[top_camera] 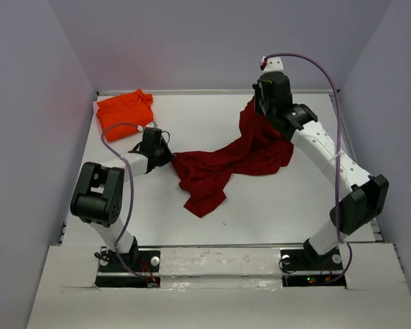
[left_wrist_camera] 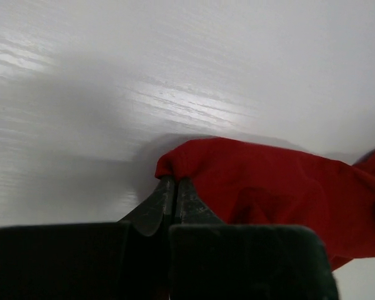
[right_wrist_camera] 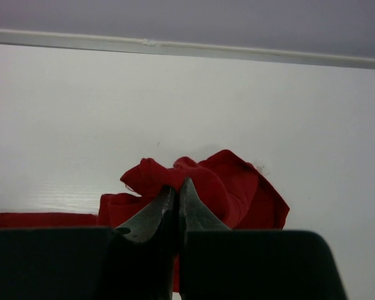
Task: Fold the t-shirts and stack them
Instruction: Flatten out the tshirt
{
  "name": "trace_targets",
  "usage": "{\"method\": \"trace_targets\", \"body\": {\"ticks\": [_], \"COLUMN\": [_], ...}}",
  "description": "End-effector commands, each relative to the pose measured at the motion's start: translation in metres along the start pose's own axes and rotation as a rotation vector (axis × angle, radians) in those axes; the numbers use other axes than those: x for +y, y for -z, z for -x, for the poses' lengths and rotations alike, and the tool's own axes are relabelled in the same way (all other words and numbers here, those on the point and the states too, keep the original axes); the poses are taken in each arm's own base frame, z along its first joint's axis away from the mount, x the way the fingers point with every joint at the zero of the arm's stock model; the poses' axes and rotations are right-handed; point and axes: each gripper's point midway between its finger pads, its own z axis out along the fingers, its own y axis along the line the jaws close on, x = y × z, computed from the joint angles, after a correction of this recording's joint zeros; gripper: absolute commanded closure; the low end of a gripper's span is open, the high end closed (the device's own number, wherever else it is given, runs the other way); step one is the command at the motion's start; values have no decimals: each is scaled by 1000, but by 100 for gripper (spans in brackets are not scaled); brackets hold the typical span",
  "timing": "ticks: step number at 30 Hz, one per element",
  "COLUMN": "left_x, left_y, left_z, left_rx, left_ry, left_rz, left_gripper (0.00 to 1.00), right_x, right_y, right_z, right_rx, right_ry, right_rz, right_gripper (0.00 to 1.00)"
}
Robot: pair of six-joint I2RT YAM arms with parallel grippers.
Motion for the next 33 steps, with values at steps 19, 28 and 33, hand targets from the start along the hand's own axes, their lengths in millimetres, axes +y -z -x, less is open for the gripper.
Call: {"method": "trace_targets", "body": {"ticks": [19, 28, 33], "left_x": [-90, -98, -103], "left_y": [299, 379, 430], "left_z": [166, 182, 185], "left_rx": [-725, -902, -1006], "left_ry": [-326, -309, -318], "left_rz": [-197, -255, -313], "left_gripper": [100, 100, 100], "right_x": [-66, -106, -123], "right_y": [109, 183, 225], "right_z": [103, 144, 159], "right_rx": [-364, -531, -612], "right_ry": [-181, -260, -289], "right_rz": [-98, -130, -109], "right_gripper": [100, 100, 100]}}
